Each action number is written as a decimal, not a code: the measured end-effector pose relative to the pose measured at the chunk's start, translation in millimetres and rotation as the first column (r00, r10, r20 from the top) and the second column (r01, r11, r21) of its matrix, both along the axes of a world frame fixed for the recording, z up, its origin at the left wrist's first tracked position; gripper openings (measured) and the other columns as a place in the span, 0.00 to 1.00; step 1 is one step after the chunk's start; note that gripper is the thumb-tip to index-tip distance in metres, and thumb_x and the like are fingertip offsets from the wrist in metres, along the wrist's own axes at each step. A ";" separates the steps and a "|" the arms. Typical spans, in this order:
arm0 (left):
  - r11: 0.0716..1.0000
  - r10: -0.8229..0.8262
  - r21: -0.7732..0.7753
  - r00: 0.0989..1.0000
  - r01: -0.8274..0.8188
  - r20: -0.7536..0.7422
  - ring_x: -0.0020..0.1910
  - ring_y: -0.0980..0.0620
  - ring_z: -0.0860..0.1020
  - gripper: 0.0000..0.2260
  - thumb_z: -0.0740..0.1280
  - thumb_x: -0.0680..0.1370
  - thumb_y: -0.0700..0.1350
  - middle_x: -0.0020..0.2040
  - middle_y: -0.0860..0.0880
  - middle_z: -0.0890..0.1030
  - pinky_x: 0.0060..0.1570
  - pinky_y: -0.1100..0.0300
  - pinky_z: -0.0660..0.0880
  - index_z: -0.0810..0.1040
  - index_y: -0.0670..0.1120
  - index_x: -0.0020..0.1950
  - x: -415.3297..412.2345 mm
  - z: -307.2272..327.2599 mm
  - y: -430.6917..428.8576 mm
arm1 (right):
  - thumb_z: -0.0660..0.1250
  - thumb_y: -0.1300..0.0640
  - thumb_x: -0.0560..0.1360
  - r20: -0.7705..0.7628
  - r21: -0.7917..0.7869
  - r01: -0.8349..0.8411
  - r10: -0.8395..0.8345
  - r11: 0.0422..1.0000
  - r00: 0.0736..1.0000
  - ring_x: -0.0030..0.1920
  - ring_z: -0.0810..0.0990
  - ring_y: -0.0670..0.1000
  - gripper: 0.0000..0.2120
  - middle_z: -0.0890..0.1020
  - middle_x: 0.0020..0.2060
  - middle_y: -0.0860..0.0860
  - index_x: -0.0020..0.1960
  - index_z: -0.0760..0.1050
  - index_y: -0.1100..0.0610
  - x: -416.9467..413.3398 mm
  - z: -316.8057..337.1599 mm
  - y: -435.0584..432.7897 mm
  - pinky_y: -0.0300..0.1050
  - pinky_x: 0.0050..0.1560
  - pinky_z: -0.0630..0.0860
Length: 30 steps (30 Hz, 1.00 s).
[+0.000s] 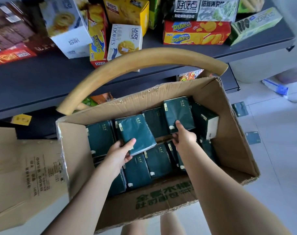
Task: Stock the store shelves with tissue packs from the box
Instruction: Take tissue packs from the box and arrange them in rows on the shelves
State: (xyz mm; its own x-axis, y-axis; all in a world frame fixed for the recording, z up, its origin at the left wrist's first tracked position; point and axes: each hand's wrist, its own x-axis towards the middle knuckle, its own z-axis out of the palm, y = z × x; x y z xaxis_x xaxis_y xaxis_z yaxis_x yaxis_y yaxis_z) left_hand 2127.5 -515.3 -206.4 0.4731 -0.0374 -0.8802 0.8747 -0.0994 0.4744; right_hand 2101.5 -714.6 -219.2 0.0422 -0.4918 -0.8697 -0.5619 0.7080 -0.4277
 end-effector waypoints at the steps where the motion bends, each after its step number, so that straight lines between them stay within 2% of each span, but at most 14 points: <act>1: 1.000 0.004 -0.006 1.000 -0.004 0.000 0.46 0.51 0.77 0.04 0.69 0.76 0.45 0.48 0.49 0.80 0.38 0.62 0.73 0.76 0.49 0.48 -1.8 1.8 0.6 | 0.74 0.50 0.71 -0.004 0.006 -0.002 0.002 1.000 1.000 0.28 0.72 0.48 0.17 0.75 0.31 0.53 0.40 0.73 0.63 -3.5 1.9 -0.9 0.41 0.34 0.74; 3: 1.000 0.015 -0.003 1.000 -0.015 0.004 0.45 0.52 0.76 0.04 0.69 0.76 0.45 0.48 0.50 0.79 0.39 0.62 0.73 0.75 0.49 0.49 -6.9 9.2 1.2 | 0.75 0.49 0.69 -0.008 0.013 -0.009 0.009 1.000 1.000 0.28 0.72 0.48 0.18 0.74 0.33 0.53 0.44 0.73 0.62 -14.3 8.8 -2.2 0.39 0.31 0.74; 5: 1.000 0.013 -0.009 1.000 -0.013 0.010 0.45 0.52 0.76 0.05 0.69 0.76 0.45 0.49 0.49 0.79 0.39 0.62 0.73 0.75 0.49 0.49 -10.1 23.1 1.0 | 0.75 0.51 0.69 0.011 0.005 -0.012 0.012 1.000 1.000 0.29 0.73 0.49 0.17 0.73 0.33 0.54 0.40 0.71 0.61 -27.4 24.8 -3.6 0.40 0.35 0.77; 7: 1.000 -0.015 -0.005 1.000 0.015 0.012 0.46 0.51 0.77 0.05 0.70 0.76 0.45 0.50 0.49 0.79 0.39 0.62 0.73 0.75 0.49 0.49 -11.8 41.2 1.8 | 0.74 0.53 0.70 0.023 -0.045 -0.101 0.102 0.994 0.995 0.28 0.73 0.49 0.17 0.72 0.28 0.54 0.34 0.68 0.60 -38.8 48.8 -4.6 0.42 0.39 0.80; 9: 0.998 -0.066 0.006 0.998 0.066 0.010 0.49 0.49 0.77 0.05 0.70 0.76 0.45 0.51 0.48 0.79 0.39 0.61 0.73 0.75 0.49 0.48 -12.2 64.0 3.9 | 0.73 0.52 0.71 -0.018 -0.157 -0.296 0.297 0.942 0.955 0.23 0.71 0.47 0.20 0.72 0.24 0.53 0.31 0.66 0.59 -47.4 76.6 -2.2 0.39 0.29 0.75; 11: 0.997 -0.082 -0.009 0.996 0.082 0.027 0.51 0.48 0.77 0.06 0.70 0.75 0.44 0.52 0.47 0.79 0.40 0.60 0.73 0.75 0.49 0.48 -8.1 89.0 3.6 | 0.73 0.51 0.71 -0.027 -0.259 -0.372 0.379 0.891 0.925 0.24 0.71 0.48 0.19 0.74 0.26 0.54 0.32 0.67 0.59 -49.0 101.6 -4.1 0.39 0.26 0.67; 14: 0.995 -0.057 -0.081 0.996 0.062 0.067 0.46 0.51 0.78 0.05 0.69 0.76 0.39 0.50 0.47 0.80 0.42 0.60 0.75 0.75 0.47 0.48 -4.7 129.8 2.4 | 0.74 0.52 0.71 0.028 -0.317 -0.344 0.371 0.884 0.928 0.29 0.72 0.49 0.16 0.78 0.34 0.57 0.44 0.73 0.63 -47.7 137.2 -9.0 0.40 0.30 0.68; 17: 0.983 -0.042 -0.171 0.990 0.064 0.133 0.48 0.50 0.79 0.08 0.68 0.75 0.35 0.52 0.45 0.81 0.47 0.58 0.76 0.76 0.45 0.50 -7.5 172.0 1.5 | 0.73 0.55 0.72 0.117 -0.379 -0.315 0.383 0.870 0.916 0.32 0.74 0.50 0.16 0.79 0.41 0.56 0.55 0.75 0.62 -41.9 177.5 -18.3 0.43 0.34 0.71; 20: 0.969 -0.004 -0.239 0.979 0.054 0.206 0.51 0.49 0.80 0.13 0.69 0.74 0.33 0.56 0.44 0.81 0.47 0.58 0.76 0.74 0.44 0.56 -14.4 216.2 -1.1 | 0.70 0.59 0.74 0.194 -0.456 -0.323 0.447 0.829 0.873 0.37 0.78 0.52 0.10 0.80 0.44 0.55 0.54 0.74 0.59 -37.1 222.1 -33.8 0.45 0.39 0.76; 24: 0.945 0.034 -0.319 0.944 0.077 0.328 0.49 0.50 0.80 0.16 0.67 0.75 0.32 0.55 0.48 0.80 0.38 0.56 0.76 0.72 0.51 0.55 -26.7 276.1 -15.1 | 0.69 0.60 0.74 0.315 -0.539 -0.307 0.526 0.784 0.790 0.46 0.80 0.55 0.15 0.81 0.48 0.54 0.60 0.73 0.58 -41.9 282.8 -59.8 0.51 0.47 0.78; 27: 0.933 0.107 -0.357 0.911 0.047 0.399 0.48 0.48 0.80 0.17 0.67 0.75 0.32 0.53 0.49 0.81 0.43 0.52 0.76 0.72 0.53 0.55 -41.1 319.5 -35.4 | 0.69 0.57 0.75 0.384 -0.570 -0.295 0.566 0.767 0.729 0.45 0.79 0.55 0.14 0.80 0.45 0.54 0.58 0.73 0.60 -49.9 329.4 -79.6 0.47 0.41 0.76; 30: 0.899 0.234 -0.437 0.874 -0.027 0.427 0.46 0.48 0.80 0.13 0.67 0.76 0.37 0.50 0.50 0.81 0.43 0.51 0.75 0.74 0.54 0.53 -61.8 358.3 -59.8 | 0.69 0.53 0.75 0.422 -0.619 -0.287 0.618 0.731 0.664 0.38 0.76 0.50 0.12 0.78 0.40 0.52 0.53 0.73 0.60 -63.8 376.2 -99.0 0.40 0.34 0.69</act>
